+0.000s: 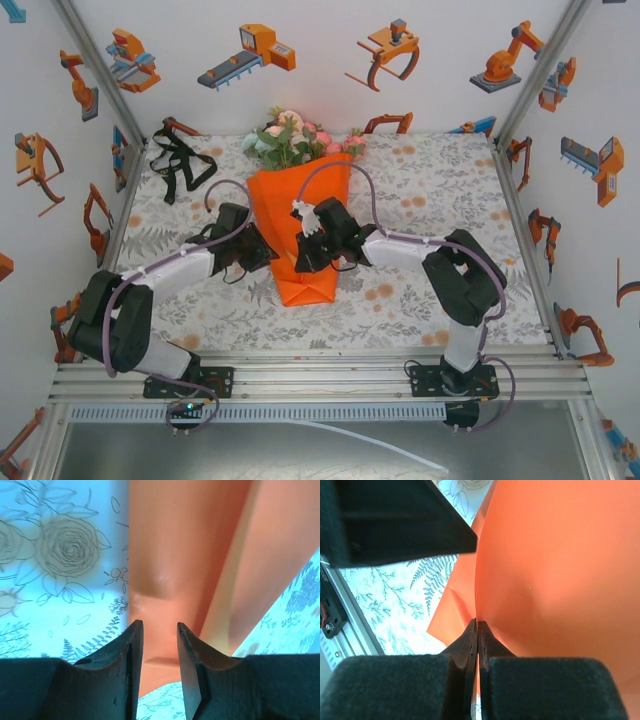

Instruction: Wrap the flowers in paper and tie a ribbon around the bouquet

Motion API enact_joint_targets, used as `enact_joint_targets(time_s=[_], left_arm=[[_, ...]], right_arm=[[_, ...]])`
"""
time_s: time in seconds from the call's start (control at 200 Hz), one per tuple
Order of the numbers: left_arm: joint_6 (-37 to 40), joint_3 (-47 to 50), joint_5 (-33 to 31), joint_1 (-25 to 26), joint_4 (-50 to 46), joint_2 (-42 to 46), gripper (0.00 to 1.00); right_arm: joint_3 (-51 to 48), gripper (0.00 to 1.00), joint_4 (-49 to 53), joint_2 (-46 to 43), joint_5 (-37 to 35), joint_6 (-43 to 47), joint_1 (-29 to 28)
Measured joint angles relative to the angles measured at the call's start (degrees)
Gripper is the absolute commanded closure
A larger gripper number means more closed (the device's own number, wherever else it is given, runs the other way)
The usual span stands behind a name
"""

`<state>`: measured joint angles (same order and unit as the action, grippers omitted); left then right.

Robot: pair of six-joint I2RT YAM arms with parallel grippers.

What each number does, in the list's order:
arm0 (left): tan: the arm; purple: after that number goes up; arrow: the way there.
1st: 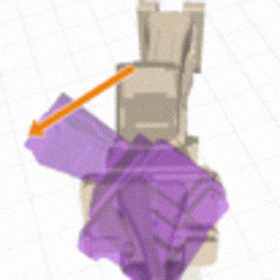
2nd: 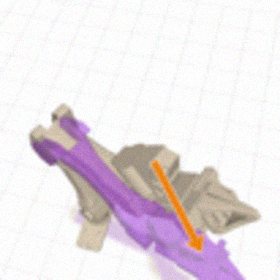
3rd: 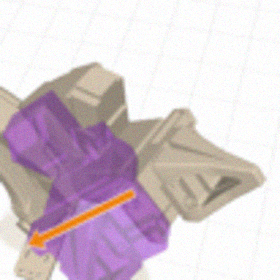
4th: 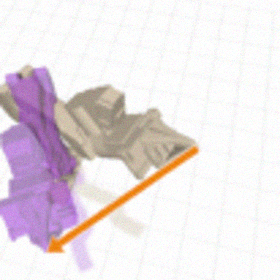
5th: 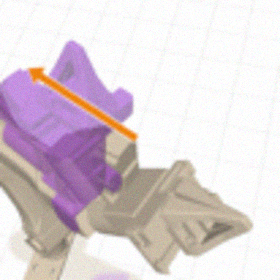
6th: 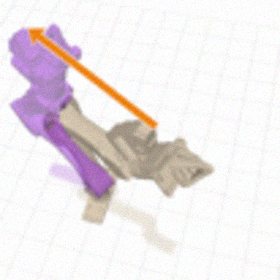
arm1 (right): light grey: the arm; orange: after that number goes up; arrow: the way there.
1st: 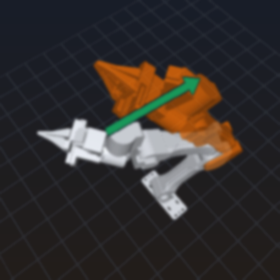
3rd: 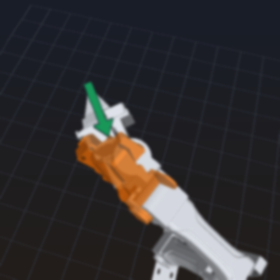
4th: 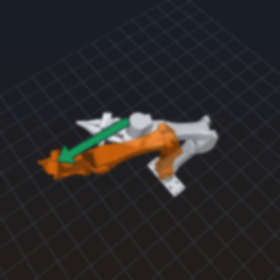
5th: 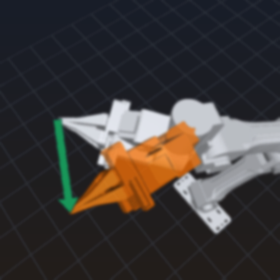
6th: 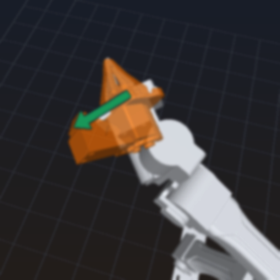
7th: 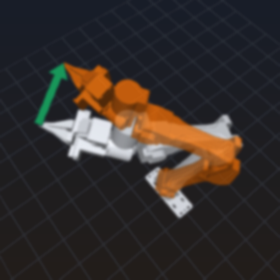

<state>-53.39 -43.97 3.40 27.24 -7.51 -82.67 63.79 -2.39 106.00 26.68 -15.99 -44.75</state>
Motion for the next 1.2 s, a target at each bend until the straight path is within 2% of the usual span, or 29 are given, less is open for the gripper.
enact_joint_targets(time_s=[0.155,0.315,0.516,0.706,0.971,1.066,1.201], left_arm=[[0.13,-3.17,-3.32,-1.09,-3.93,1.22,0.63],[-1.38,-5.35,-3.50,-1.81,-2.78,1.14,0.63],[-5.14,-7.63,0.35,-1.60,3.56,-3.85,0.64],[-6.36,-9.44,0.55,-1.36,3.74,-11.93,0.68],[-6.16,-9.16,0.68,-1.42,3.74,-15.56,0.70],[-6.12,-8.37,0.68,-1.53,3.91,-15.56,0.70],[-6.10,-7.67,0.81,-1.79,4.07,-15.58,0.70]], right_arm=[[-0.04,1.00,-1.51,1.79,1.79,0.09,0.00],[-0.04,1.00,-3.10,3.96,3.69,-0.15,0.00],[-0.90,0.92,-5.07,4.98,5.07,-0.79,0.00],[-2.27,0.78,-5.66,4.39,5.99,-0.98,0.00],[-5.90,0.70,-6.71,-3.67,7.41,-3.43,0.22],[-9.27,0.73,-8.20,-9.07,6.93,-4.92,1.09],[-15.69,0.90,-10.78,-15.04,4.61,-7.34,3.87]])
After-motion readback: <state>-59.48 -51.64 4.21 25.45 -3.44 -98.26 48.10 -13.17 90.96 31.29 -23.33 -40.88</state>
